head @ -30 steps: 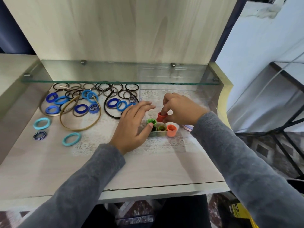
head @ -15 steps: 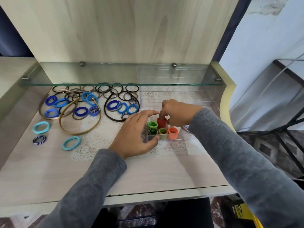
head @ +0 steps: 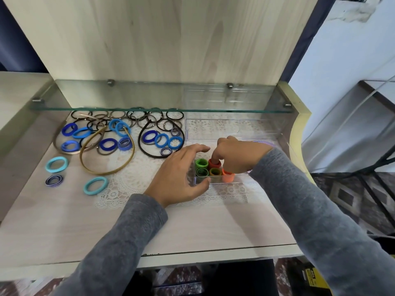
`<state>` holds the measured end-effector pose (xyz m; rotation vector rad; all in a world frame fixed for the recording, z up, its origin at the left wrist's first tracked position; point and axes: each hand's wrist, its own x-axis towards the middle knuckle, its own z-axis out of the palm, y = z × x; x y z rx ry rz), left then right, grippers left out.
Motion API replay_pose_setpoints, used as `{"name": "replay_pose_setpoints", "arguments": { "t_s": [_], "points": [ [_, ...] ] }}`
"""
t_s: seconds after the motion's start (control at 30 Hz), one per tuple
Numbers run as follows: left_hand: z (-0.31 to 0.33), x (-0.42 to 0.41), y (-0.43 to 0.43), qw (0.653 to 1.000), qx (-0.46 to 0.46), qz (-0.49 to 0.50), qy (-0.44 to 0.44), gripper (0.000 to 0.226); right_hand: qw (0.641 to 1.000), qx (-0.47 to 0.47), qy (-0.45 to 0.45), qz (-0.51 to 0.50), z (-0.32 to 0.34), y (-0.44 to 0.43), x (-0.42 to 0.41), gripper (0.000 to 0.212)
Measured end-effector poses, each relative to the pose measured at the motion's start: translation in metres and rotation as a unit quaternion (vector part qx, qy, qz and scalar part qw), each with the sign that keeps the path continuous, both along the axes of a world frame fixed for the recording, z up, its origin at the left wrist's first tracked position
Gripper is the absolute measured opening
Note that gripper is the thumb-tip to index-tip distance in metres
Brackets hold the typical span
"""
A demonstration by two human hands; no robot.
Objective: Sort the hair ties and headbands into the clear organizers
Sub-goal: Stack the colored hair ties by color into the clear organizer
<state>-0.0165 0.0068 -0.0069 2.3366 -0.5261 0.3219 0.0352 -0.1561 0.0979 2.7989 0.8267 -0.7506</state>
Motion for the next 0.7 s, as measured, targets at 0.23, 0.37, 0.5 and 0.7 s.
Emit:
{"name": "replay_pose_setpoints", "arguments": {
  "t_s": [0.23, 0.37, 0.5, 0.7],
  "points": [
    [-0.0025, 0.0005, 0.0012, 1.000, 0.014, -0.005, -0.024, 0.040, 1.000, 0.002, 0.007, -0.005, 0.0003, 0.0012, 0.0003, 0.041],
    [-0.0053, 0.0014, 0.0017, 0.999, 0.027, 0.003, -0.033, 0.040, 1.000, -0.003, 0.001, -0.013, -0.0021, 0.0058, 0.0015, 0.036],
    [-0.0044, 0.0016, 0.0015, 0.999, 0.027, 0.002, -0.034, 0.037, 1.000, -0.009, -0.006, -0.012, -0.0035, 0.0082, 0.0027, 0.032],
    [-0.0046, 0.0016, 0.0009, 0.999, 0.026, 0.001, -0.043, 0.036, 0.999, 0.032, 0.000, -0.010, -0.0047, 0.0012, 0.0059, 0.037]
  ]
}}
